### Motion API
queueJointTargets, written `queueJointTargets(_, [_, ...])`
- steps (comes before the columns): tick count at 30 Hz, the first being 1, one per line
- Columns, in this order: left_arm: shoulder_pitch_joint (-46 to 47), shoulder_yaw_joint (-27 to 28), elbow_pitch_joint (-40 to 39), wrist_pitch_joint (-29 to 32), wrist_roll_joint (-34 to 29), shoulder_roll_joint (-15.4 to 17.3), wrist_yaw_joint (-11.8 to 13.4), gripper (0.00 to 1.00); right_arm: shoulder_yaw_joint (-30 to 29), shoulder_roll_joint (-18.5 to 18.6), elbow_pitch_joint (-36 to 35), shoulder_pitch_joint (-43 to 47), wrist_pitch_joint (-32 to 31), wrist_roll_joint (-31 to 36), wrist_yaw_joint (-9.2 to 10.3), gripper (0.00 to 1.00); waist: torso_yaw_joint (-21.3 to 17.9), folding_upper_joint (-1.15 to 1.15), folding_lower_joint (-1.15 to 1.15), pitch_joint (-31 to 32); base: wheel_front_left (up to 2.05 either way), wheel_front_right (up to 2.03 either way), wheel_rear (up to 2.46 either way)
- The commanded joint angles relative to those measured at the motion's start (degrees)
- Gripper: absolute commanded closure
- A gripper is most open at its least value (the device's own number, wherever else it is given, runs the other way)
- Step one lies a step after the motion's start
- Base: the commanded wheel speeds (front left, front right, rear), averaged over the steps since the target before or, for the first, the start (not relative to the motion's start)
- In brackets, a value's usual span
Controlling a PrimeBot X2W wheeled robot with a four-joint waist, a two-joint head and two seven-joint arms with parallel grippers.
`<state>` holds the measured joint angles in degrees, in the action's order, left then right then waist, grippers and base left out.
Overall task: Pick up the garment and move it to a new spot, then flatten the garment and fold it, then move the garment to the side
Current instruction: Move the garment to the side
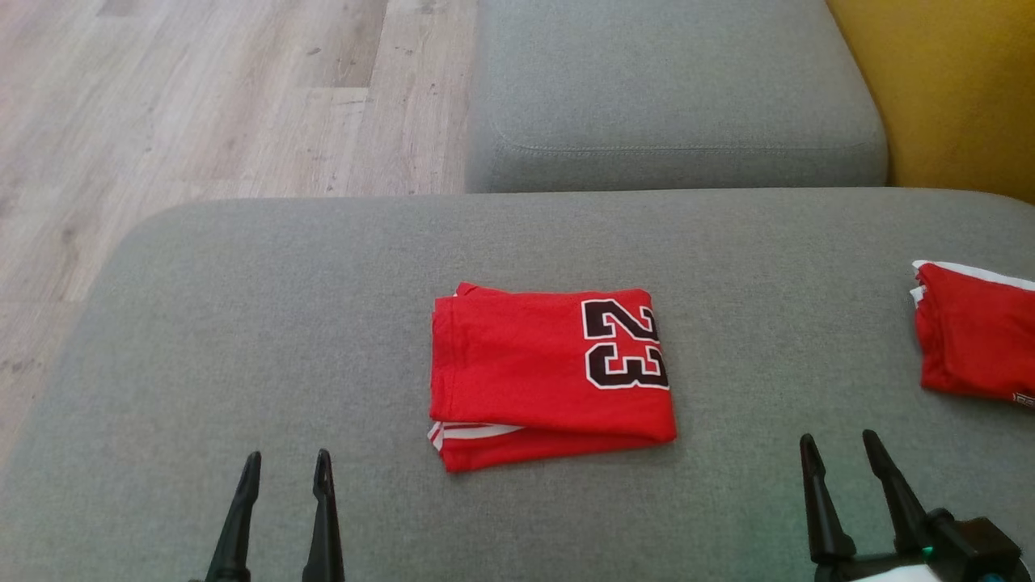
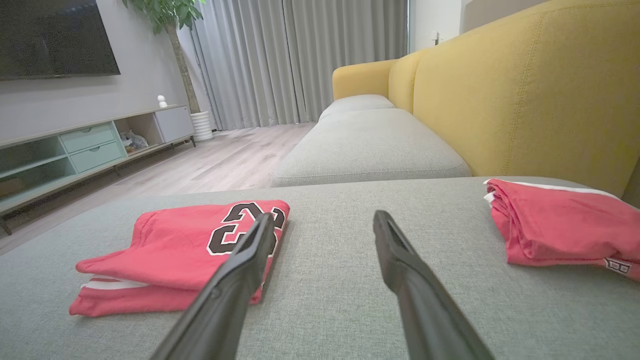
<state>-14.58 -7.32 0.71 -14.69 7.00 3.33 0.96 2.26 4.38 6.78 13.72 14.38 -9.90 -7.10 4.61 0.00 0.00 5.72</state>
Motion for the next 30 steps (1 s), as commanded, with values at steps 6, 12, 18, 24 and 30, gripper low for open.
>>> queueJointTargets(6, [2.2, 1.9, -1.7, -0.3, 0.3, -0.4, -0.1, 0.00, 1.5, 1.0, -0.8, -2.7, 0.6, 0.6, -0.39, 0.00, -0.2, 0.00, 0.00, 0.1, 0.00, 0.00, 0.00])
queueJointTargets(12, [1.8, 1.5, -1.7, -0.3, 0.2, -0.4, 0.0, 0.00, 2.0, 1.2, -0.1, -2.7, 0.6, 0.8, -0.39, 0.00, -0.1, 0.00, 0.00, 0.3, 0.00, 0.00, 0.00])
queueJointTargets(18, [2.0, 1.8, -3.3, -0.3, 0.0, -0.5, 0.7, 0.00, 2.2, 1.2, 0.3, -3.0, 0.6, 1.0, -0.39, 0.00, 0.5, 0.00, 0.00, -0.4, 0.00, 0.00, 0.00])
queueJointTargets(24, [1.9, 1.5, -4.1, -0.3, 1.5, -0.5, 0.0, 0.00, 2.2, 1.8, 3.3, -5.6, 0.6, -1.2, -0.39, 0.00, 2.0, 0.00, 0.00, -2.6, 0.00, 0.00, 0.00])
queueJointTargets(30, [2.3, 0.1, -4.5, -0.3, 1.1, -0.5, -1.8, 0.00, 4.8, 3.8, 12.6, -11.7, -0.6, -5.8, -0.39, 0.00, 4.0, 0.00, 0.00, -4.9, 0.00, 0.00, 0.00])
